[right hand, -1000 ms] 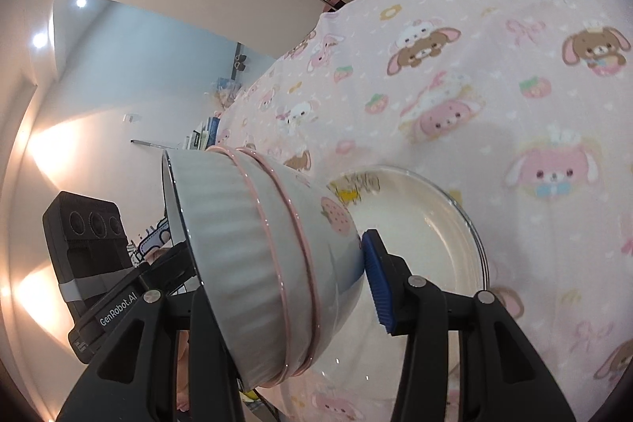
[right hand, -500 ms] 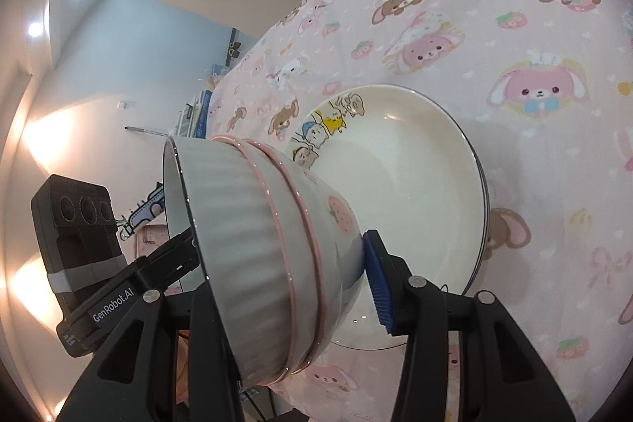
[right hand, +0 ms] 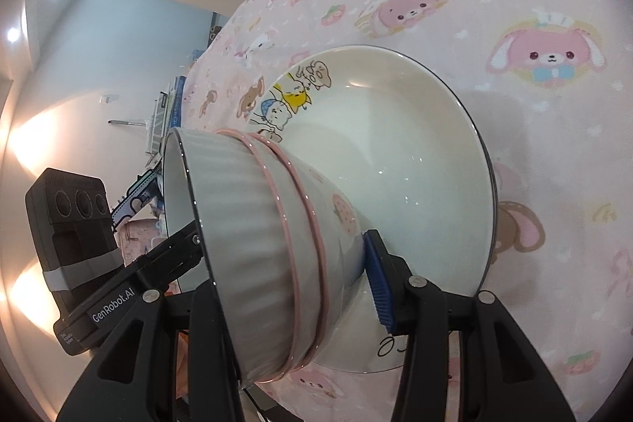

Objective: Organize plates and bowls
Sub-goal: 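Lower the bowl stack onto the cartoon-rim plate with both grippers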

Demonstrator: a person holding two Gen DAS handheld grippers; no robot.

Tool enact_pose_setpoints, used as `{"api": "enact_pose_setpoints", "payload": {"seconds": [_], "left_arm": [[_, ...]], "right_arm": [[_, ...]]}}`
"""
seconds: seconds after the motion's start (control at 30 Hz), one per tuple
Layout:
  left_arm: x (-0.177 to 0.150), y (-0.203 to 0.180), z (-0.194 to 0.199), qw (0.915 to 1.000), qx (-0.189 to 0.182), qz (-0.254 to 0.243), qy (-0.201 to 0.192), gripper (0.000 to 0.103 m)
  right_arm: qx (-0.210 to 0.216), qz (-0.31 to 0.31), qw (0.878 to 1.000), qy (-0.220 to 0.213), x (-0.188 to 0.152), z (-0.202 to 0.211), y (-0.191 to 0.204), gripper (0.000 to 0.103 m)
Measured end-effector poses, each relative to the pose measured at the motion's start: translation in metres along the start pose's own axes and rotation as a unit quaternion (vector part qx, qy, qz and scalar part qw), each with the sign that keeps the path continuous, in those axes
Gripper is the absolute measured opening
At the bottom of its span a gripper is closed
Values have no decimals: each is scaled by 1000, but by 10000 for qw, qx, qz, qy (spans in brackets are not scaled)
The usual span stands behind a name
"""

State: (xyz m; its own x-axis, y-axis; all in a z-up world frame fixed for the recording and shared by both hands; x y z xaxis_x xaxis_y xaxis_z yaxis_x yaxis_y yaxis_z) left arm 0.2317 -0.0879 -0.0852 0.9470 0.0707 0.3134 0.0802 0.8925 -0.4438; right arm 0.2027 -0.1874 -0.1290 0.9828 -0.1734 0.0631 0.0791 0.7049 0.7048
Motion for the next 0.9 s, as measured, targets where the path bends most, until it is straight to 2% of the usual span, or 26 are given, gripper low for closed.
{"api": "enact_pose_setpoints", "payload": {"seconds": [0.23,0.43,0.57,0.73,0.9], "left_arm": [[3,-2,-8,9999,-101,-69,27,42],[2,-4,-7,9997,-1,-241,-37,42],[2,-3,-7,9999,-18,-80,-79,42],[3,-4,-2,9989,302,-250,-270,42],[9,-2,2,9968,542,-412,-425,60]], "right_arm": [[-192,57,9998,-5,4,1,-3,45],[-414,271,9988,16,5,-1,-2,48],[-425,286,9987,41,5,-2,-3,48],[-430,300,9986,81,5,-3,-2,48],[-511,464,9976,-8,8,3,1,49]]}}
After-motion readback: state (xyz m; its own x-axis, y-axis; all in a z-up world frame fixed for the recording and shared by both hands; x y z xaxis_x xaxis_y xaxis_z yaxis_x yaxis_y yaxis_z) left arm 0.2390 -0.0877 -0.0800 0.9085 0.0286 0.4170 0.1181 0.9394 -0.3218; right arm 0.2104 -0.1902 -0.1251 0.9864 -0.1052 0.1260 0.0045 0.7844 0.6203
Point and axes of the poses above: each gripper's, at about its wrist camera, not at the fingertips, and z roughly against the way its jaws point, y to its left, x to its top, the point moved 10 cm from there along -z, roughly the way its jaws point, and after that the axes turned 1 degree about -y, right-handed, at the moved point
